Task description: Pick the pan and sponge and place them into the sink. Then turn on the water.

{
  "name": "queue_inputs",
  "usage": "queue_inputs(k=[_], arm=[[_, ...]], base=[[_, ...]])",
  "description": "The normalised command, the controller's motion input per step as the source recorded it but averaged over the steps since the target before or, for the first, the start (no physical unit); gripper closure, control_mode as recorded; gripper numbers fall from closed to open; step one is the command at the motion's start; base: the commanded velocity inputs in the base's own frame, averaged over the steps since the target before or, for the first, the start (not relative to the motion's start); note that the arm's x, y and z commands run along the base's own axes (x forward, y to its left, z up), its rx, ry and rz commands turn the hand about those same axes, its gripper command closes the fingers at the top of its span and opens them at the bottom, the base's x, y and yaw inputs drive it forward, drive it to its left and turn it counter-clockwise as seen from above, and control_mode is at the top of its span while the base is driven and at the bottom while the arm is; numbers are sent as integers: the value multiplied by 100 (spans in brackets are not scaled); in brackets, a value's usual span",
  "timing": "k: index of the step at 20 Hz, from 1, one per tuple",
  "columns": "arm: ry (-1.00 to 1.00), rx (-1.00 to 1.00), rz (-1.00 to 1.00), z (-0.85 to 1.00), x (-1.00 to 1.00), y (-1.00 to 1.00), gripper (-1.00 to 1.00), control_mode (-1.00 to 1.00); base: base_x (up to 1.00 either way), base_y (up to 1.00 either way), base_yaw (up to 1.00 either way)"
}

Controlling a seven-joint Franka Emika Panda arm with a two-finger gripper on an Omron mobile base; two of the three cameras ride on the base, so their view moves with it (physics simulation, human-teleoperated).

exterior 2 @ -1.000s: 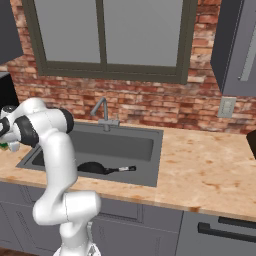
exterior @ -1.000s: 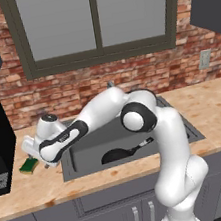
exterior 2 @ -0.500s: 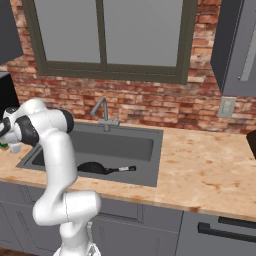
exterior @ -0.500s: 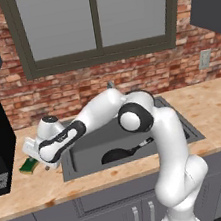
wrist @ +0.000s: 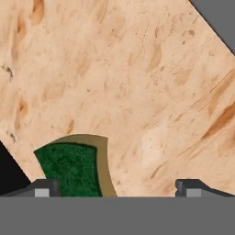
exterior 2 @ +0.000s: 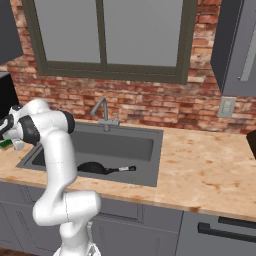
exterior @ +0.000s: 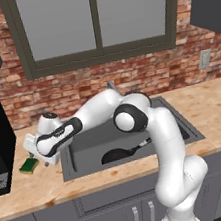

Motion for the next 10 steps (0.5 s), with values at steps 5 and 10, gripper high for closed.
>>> queue_inputs(k=[5, 10], arm=[[5, 0, 0, -1, 16, 36, -100, -100], [6, 0, 0, -11, 1, 47, -100, -100]], base=[[0, 0, 0], [0, 0, 0]])
